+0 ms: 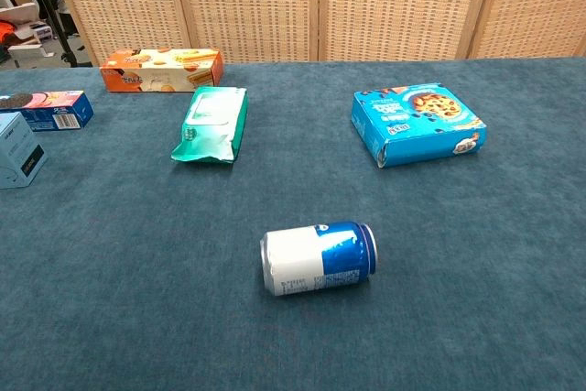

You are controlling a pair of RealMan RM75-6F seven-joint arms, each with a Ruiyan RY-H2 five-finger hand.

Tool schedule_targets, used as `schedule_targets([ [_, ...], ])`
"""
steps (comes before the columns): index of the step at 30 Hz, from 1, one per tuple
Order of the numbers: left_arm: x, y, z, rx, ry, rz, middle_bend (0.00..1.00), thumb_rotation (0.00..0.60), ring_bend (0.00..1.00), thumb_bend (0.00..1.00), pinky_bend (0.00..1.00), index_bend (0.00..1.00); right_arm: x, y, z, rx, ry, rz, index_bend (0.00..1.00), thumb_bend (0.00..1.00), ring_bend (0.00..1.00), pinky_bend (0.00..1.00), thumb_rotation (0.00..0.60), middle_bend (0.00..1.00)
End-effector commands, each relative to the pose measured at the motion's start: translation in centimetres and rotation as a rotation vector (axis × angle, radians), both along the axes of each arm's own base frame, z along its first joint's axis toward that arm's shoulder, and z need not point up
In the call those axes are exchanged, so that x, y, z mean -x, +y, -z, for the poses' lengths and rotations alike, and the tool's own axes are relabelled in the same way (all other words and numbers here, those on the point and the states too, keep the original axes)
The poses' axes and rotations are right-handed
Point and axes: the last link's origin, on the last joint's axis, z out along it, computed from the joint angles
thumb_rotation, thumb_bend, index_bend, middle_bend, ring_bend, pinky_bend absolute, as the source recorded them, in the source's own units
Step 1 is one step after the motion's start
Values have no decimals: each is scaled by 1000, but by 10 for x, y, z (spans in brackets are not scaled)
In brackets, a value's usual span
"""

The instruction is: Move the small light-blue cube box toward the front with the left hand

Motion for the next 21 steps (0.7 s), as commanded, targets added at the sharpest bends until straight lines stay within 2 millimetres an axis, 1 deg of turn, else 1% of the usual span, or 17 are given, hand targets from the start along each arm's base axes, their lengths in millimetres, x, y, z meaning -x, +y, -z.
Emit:
schedule_targets([
  [1,0,0,0,2,1,0,0,600,0,116,0,0,0,1,0,1,-4,4,0,0,0,0,600,0],
  [7,1,1,1,5,6,-4,0,600,0,116,0,0,0,1,-1,-6,-15,3,0,0,0,0,600,0],
  [9,2,6,3,9,11,-8,0,600,0,117,0,0,0,1,-1,-10,-22,1,0,0,0,0,600,0],
  [11,3,19,7,20,7,6,0,600,0,115,0,0,1,0,0,-17,-27,2,0,0,0,0,600,0],
  [13,3,38,13,34,-43,25,0,600,0,111,0,0,1,-2,0,-21,-31,5,0,0,0,0,600,0],
  [15,7,53,17,53,-66,10,0,600,0,110,0,0,1,-3,1,-26,-31,5,0,0,0,0,600,0],
  [16,11,67,20,72,-58,-14,0,600,0,110,0,0,1,-3,1,-28,-36,0,0,0,0,0,600,0],
  [19,16,91,26,101,-12,-55,0,600,0,110,0,0,1,-4,0,-25,-43,-3,0,0,0,0,600,0],
  [21,24,122,41,169,43,-84,0,600,0,110,0,0,3,-5,-1,-22,-46,3,0,0,0,0,600,0],
])
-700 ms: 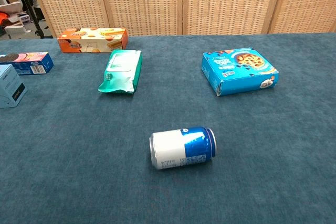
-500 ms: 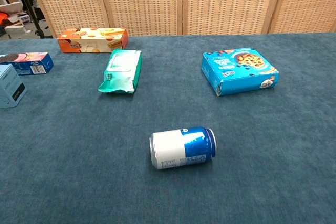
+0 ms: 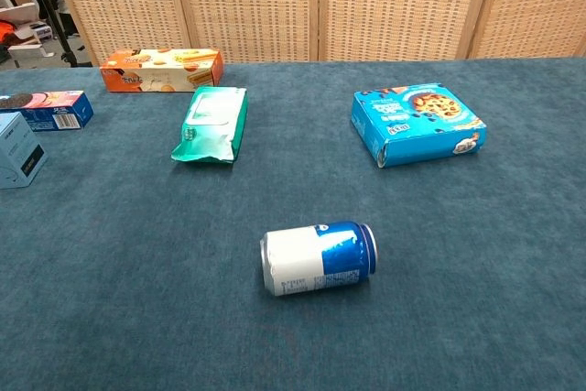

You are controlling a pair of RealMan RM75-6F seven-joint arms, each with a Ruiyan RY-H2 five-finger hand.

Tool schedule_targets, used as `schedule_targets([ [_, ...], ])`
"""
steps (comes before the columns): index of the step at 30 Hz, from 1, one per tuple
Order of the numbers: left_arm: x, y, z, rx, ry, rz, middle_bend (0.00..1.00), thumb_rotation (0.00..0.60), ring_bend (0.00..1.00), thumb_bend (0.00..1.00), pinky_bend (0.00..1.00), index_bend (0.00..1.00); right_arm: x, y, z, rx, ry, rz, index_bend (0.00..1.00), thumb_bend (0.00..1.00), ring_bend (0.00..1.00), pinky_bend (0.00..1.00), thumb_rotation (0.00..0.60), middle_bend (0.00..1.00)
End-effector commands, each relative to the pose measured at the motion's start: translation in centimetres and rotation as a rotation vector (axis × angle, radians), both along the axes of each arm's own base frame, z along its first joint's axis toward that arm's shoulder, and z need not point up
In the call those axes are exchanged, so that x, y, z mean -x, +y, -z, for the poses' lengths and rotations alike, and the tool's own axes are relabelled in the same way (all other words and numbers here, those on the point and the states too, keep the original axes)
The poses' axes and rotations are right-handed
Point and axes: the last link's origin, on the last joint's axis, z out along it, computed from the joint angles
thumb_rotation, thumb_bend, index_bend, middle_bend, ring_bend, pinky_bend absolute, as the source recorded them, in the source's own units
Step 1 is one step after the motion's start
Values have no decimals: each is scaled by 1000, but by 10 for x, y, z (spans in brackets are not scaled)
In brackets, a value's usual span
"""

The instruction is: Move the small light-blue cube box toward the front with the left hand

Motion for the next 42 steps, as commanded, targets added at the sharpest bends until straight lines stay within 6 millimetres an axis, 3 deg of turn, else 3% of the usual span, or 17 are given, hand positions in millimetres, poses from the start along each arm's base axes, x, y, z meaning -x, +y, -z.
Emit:
schedule_targets([
  [1,11,62,22,88,72,-40,0,600,0,110,0,0,2,-1,-1,2,-4,6,0,0,0,0,600,0],
  [8,30,96,44,147,90,-61,0,600,0,111,0,0,5,-4,-1,2,-3,22,0,0,0,0,600,0],
  [20,37,121,67,177,154,-72,7,600,1,113,12,18,6,-9,3,-5,3,39,0,0,0,0,600,0],
  [25,35,131,74,147,157,-68,221,600,183,117,246,276,7,-10,3,-5,-4,42,0,0,0,0,600,0],
  [37,35,137,80,104,125,-74,439,600,356,143,387,353,9,-10,1,-2,-15,44,0,0,0,0,600,0],
  [42,26,126,69,82,24,-20,447,600,362,160,390,359,9,-9,0,-1,-20,41,0,0,0,0,600,0],
])
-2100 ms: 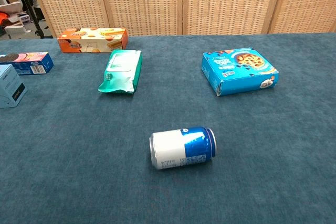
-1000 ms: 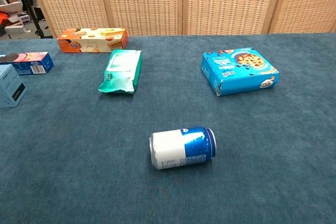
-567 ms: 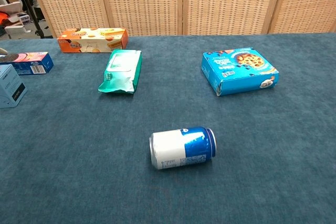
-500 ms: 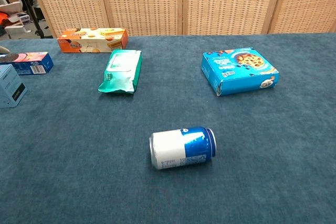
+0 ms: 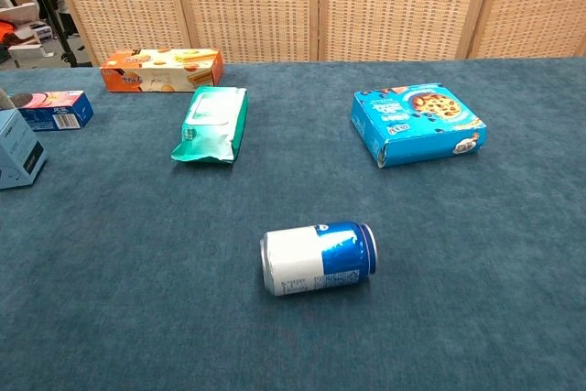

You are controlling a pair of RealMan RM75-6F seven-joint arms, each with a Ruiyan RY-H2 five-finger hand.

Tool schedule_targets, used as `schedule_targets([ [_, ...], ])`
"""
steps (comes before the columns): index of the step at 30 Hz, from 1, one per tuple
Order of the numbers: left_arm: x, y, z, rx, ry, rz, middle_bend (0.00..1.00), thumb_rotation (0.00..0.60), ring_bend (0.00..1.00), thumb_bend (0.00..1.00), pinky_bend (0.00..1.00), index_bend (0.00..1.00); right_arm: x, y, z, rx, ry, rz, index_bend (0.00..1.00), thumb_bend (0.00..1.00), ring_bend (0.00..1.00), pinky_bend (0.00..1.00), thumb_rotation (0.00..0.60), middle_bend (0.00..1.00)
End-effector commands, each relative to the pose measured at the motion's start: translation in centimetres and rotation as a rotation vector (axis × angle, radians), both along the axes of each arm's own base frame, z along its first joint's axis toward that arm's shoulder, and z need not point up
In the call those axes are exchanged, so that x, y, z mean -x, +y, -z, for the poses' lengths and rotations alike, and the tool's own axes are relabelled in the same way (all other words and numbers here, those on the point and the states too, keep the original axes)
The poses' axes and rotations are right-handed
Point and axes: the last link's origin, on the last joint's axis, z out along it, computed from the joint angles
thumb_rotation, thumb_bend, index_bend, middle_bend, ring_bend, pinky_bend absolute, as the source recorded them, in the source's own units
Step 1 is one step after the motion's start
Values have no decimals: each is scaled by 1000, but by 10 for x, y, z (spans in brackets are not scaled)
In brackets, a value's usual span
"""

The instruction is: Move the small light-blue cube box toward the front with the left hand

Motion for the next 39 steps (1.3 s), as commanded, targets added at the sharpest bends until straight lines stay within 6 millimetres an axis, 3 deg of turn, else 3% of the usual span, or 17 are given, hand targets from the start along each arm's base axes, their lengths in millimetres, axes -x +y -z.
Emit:
schedule_targets([
  [1,-9,-11,-10,-9,-85,54,447,600,362,160,390,359,0,0,0,0,-1,-2,0,0,0,0,600,0],
  [2,-13,-16,-13,-9,-113,75,447,600,362,160,390,359,0,1,0,0,-2,-3,0,0,0,0,600,0],
  [4,-36,-40,-18,4,-335,154,447,600,362,160,390,359,-1,1,0,0,-4,-6,0,0,0,0,600,0],
  [8,-59,-74,-26,92,-742,173,447,600,363,160,390,357,-2,2,-1,-1,-8,-12,0,0,0,0,600,0],
  [12,-63,-90,-25,100,-802,231,450,600,364,160,390,360,-2,3,-2,-1,-14,-22,0,0,0,0,600,0],
  [19,-58,-104,12,211,-1038,123,457,600,364,209,390,409,-2,5,-4,-2,-21,-32,0,0,0,0,600,0],
  [22,-49,-105,43,280,-1053,41,458,600,364,212,390,417,-2,5,-4,-7,-22,-37,0,0,0,0,600,0],
  [26,-39,-102,64,295,-1037,4,457,600,364,212,390,422,-2,5,-4,-4,-24,-33,0,0,0,0,600,0],
  [33,-29,-101,73,289,-1021,-13,457,600,363,210,390,423,0,4,-6,2,-27,-28,0,0,0,0,600,0],
  [35,-24,-102,74,265,-938,12,447,600,348,209,374,422,-1,4,-6,1,-28,-29,0,0,0,0,600,0],
  [36,-23,-103,75,258,-900,24,399,600,292,206,318,421,-1,4,-6,0,-28,-29,0,0,0,0,600,0],
  [39,-19,-108,73,271,-765,60,106,600,37,186,51,405,-1,5,-6,1,-31,-33,0,0,0,0,600,0],
])
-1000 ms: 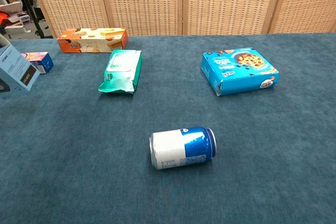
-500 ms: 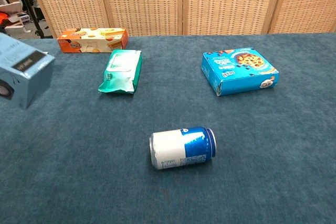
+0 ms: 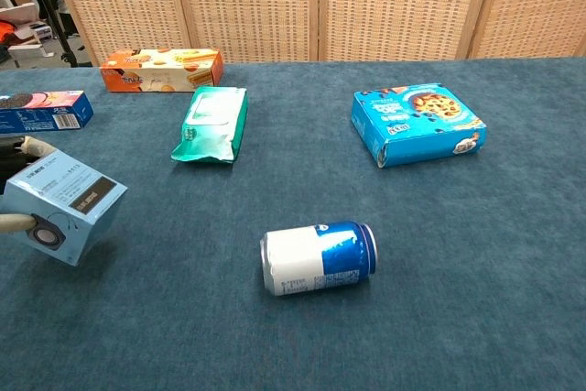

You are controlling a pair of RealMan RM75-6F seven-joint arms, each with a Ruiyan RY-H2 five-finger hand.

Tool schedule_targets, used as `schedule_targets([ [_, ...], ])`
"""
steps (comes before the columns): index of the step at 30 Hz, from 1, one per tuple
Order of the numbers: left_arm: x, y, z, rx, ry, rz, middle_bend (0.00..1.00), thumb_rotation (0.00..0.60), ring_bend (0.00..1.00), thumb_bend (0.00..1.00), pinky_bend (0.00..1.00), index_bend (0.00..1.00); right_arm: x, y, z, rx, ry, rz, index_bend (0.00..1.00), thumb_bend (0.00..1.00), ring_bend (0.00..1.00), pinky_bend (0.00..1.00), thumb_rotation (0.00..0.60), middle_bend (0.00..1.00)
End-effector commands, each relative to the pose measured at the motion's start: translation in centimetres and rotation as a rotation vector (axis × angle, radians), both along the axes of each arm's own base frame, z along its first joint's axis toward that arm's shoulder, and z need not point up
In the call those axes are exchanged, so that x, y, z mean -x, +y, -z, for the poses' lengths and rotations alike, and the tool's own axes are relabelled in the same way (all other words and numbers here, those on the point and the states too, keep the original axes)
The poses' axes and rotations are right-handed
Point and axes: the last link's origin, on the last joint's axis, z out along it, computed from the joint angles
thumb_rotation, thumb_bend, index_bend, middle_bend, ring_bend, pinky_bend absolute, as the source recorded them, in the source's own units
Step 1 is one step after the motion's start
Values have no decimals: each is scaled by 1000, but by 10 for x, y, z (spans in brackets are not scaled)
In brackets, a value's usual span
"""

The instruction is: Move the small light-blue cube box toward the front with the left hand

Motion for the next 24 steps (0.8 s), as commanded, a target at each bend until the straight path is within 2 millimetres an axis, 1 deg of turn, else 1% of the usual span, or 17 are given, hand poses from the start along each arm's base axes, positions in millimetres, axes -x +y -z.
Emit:
schedule_targets([
  [1,7,-7,-1,-33,190,69,33,600,1,177,6,375,0,1,0,1,-1,-2,0,0,0,0,600,0],
  [3,9,-11,-6,-46,261,86,0,600,0,166,0,309,0,1,-1,1,-3,-3,0,0,0,0,600,0],
  [6,13,-17,-16,-53,367,93,0,600,0,157,0,213,0,1,-1,2,-6,-5,0,0,0,0,600,0],
  [7,14,-20,-21,-64,405,95,0,600,0,155,0,172,0,2,-2,4,-8,-5,0,0,0,0,600,0],
  [10,10,-30,-37,-104,462,91,0,600,0,146,0,81,0,2,-3,6,-11,-6,0,0,0,0,600,0],
  [13,6,-42,-51,-124,525,99,0,600,0,129,0,17,0,3,-4,10,-15,-7,0,0,0,0,600,0],
  [16,-2,-50,-60,-133,592,132,0,600,0,126,0,0,0,3,-5,11,-19,-7,0,0,0,0,600,0],
  [19,-12,-54,-62,-134,648,172,0,600,0,103,0,0,1,3,-6,12,-22,-6,0,0,0,0,600,0],
  [22,-25,-52,-61,-141,695,214,0,600,0,81,0,0,1,4,-7,14,-25,-7,0,0,0,0,600,0],
  [24,-38,-43,-55,-143,811,279,0,600,0,78,0,0,2,4,-8,19,-29,-5,0,0,0,0,600,0],
])
